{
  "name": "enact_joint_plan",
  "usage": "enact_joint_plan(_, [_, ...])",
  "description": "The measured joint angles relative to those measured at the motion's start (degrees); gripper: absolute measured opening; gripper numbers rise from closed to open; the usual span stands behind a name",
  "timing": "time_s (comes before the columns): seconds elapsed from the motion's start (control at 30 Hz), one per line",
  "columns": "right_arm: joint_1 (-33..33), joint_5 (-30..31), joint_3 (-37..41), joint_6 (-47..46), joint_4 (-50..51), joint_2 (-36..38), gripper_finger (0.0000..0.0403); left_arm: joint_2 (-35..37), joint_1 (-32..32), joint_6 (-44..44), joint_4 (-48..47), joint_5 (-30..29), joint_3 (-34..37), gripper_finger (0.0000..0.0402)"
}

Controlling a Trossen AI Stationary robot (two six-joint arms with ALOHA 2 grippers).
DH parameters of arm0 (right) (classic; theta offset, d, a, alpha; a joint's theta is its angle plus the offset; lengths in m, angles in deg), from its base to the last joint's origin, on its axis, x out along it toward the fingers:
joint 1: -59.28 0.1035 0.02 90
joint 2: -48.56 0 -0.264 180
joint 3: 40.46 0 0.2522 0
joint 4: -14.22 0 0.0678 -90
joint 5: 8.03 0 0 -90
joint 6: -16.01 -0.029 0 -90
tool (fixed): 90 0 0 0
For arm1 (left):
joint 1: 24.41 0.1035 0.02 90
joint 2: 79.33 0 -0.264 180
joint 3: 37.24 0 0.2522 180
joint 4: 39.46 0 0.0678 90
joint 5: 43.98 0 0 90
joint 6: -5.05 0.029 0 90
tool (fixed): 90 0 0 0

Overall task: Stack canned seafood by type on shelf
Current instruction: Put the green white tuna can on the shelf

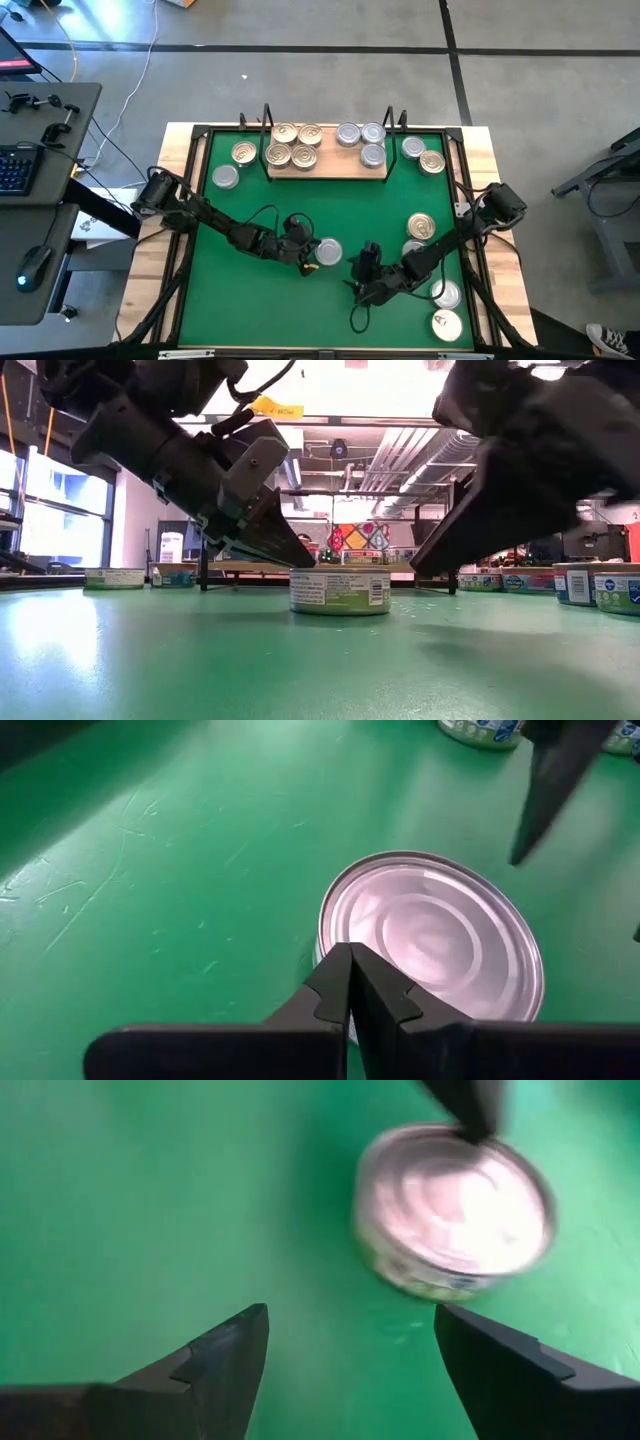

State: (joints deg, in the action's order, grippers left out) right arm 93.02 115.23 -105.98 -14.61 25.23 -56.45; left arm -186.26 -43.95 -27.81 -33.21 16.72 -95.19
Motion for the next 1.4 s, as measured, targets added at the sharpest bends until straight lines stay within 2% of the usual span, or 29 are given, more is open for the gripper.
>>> enact_joint_plan(0.27, [-0.9, -1.7, -4.0, 33.5, 0.3, 0.0, 0.0279, -0.1, -0.3, 0.8, -4.7, 0.1, 0.1, 0.0001])
enact_joint_plan(0.37, [-2.0, 2.4, -4.6, 41.8, 0.4, -0.3, 0.0279, -0.3, -0.5, 1.1, -5.5, 1.4, 0.3, 0.0000])
enact_joint_plan(0.5, [-3.7, 7.7, -5.6, 48.6, 0.5, -0.3, 0.0279, -0.4, -0.8, 1.5, -5.7, 0.0, 0.3, 0.0000])
enact_joint_plan(0.57, [-5.2, 6.6, -6.2, 49.1, 1.8, -0.3, 0.0279, -0.4, -0.8, 1.6, -5.8, -0.1, 0.3, 0.0000])
enact_joint_plan(0.63, [-7.7, 2.8, -6.7, 48.1, 3.8, -0.3, 0.0279, 0.5, -0.9, 1.4, -7.7, -0.1, 0.3, 0.0000])
enact_joint_plan(0.83, [-16.6, -2.3, -6.7, 36.2, 9.3, -0.3, 0.0279, 5.8, -2.0, -2.7, -19.3, -1.7, 0.3, 0.0000])
enact_joint_plan(0.97, [-23.0, -11.1, -6.7, 32.3, 13.8, -0.3, 0.0279, 7.5, -2.2, -5.3, -24.9, -6.1, 0.3, 0.0000])
enact_joint_plan(1.07, [-26.2, -15.9, -6.7, 33.3, 12.0, -0.3, 0.0279, 7.6, -1.8, -5.0, -24.3, -9.9, 0.3, 0.0000])
enact_joint_plan(1.27, [-28.0, -16.0, -6.7, 36.5, 9.4, -0.3, 0.0279, 7.5, -0.2, -1.2, -22.6, -17.6, 0.3, 0.0000])
enact_joint_plan(1.33, [-27.5, -17.1, -6.6, 36.7, 9.4, -0.3, 0.0279, 8.5, -0.2, 0.1, -21.2, -17.8, 0.3, 0.0000])
enact_joint_plan(1.4, [-26.8, -18.2, -6.3, 35.5, 9.2, -0.3, 0.0279, 9.7, 0.4, 2.1, -19.0, -15.3, -0.1, 0.0000])
